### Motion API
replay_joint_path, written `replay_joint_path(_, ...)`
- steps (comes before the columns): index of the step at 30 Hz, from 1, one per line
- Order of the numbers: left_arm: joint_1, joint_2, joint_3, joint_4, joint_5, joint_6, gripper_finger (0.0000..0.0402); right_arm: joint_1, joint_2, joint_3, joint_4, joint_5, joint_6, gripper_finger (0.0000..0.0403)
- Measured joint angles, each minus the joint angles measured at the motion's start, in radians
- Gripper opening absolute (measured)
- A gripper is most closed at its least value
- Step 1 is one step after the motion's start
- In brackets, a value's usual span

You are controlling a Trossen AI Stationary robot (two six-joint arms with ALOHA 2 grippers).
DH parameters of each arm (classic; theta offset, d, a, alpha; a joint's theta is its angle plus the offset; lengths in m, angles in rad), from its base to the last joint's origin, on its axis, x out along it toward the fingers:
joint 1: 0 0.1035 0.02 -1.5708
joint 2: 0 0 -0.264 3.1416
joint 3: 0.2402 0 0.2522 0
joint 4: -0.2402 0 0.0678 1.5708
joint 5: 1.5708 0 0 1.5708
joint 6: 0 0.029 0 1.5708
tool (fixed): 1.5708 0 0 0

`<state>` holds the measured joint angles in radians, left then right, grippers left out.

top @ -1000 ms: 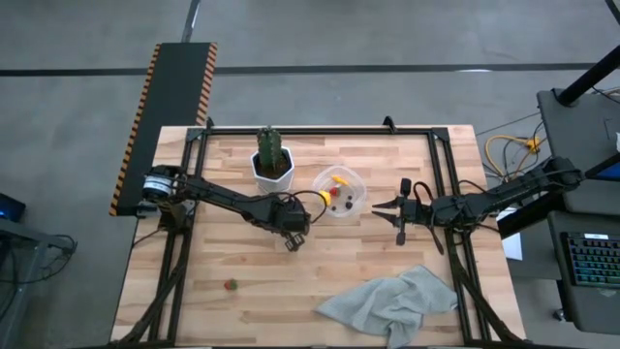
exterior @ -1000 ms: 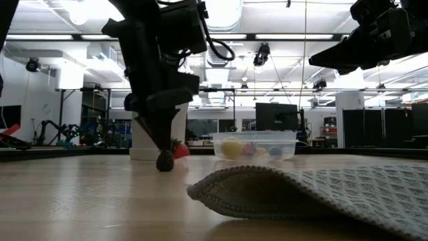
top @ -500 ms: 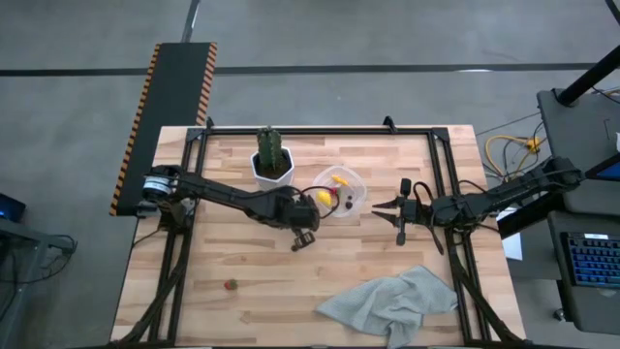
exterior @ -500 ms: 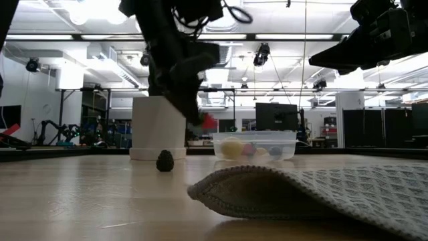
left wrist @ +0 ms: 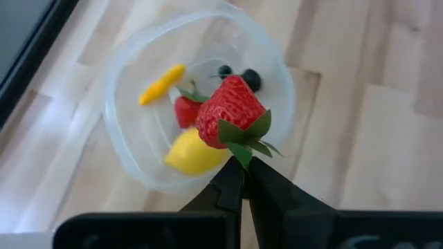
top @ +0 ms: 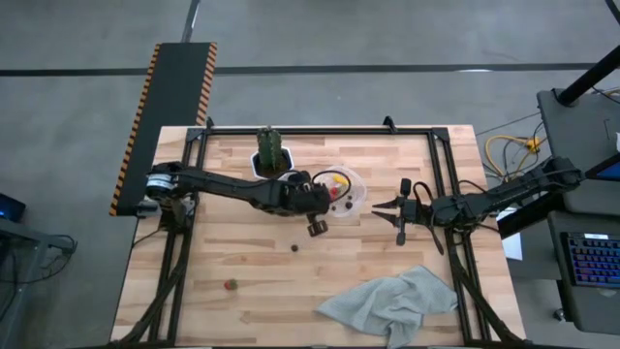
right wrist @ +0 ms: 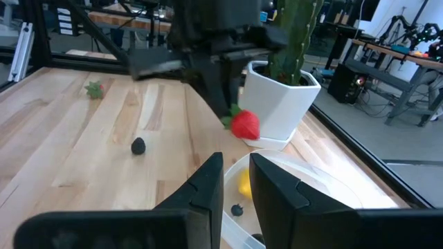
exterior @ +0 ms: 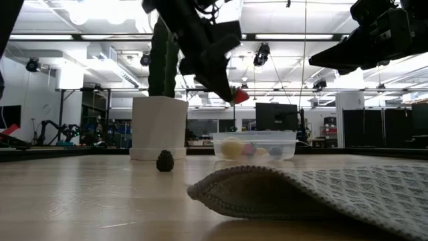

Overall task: Pick and placing Produce into tupperware
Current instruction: Put the top red strawberry into the transparent container

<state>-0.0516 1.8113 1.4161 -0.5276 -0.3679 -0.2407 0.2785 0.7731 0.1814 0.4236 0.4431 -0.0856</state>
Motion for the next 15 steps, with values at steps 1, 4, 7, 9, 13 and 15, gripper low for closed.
replay_joint_path(1, 0.008, 0.007, 0.003, 0.001, 0.001, 0.012, 0.0000, 0.000, 0.000, 0.000, 0.000, 0.000, 0.000, 0.0063)
replay_joint_path(4, 0.026, 0.033, 0.016, 0.022, 0.002, 0.035, 0.0000, 0.000, 0.000, 0.000, -0.001, 0.000, 0.000, 0.0063)
replay_joint_path(7, 0.039, 0.055, 0.026, 0.051, 0.023, 0.062, 0.0000, 0.000, 0.000, 0.000, -0.004, 0.000, 0.000, 0.0063)
replay_joint_path(9, 0.047, 0.073, 0.035, 0.050, 0.044, 0.069, 0.0000, 0.000, 0.000, 0.000, -0.004, 0.000, 0.000, 0.0063)
replay_joint_path(13, 0.061, 0.119, 0.065, 0.048, 0.047, 0.099, 0.0000, 0.000, 0.000, 0.000, -0.008, 0.000, 0.000, 0.0063)
replay_joint_path(15, 0.068, 0.146, 0.086, 0.052, 0.048, 0.101, 0.0000, 0.000, 0.000, 0.000, -0.010, 0.000, 0.000, 0.0063)
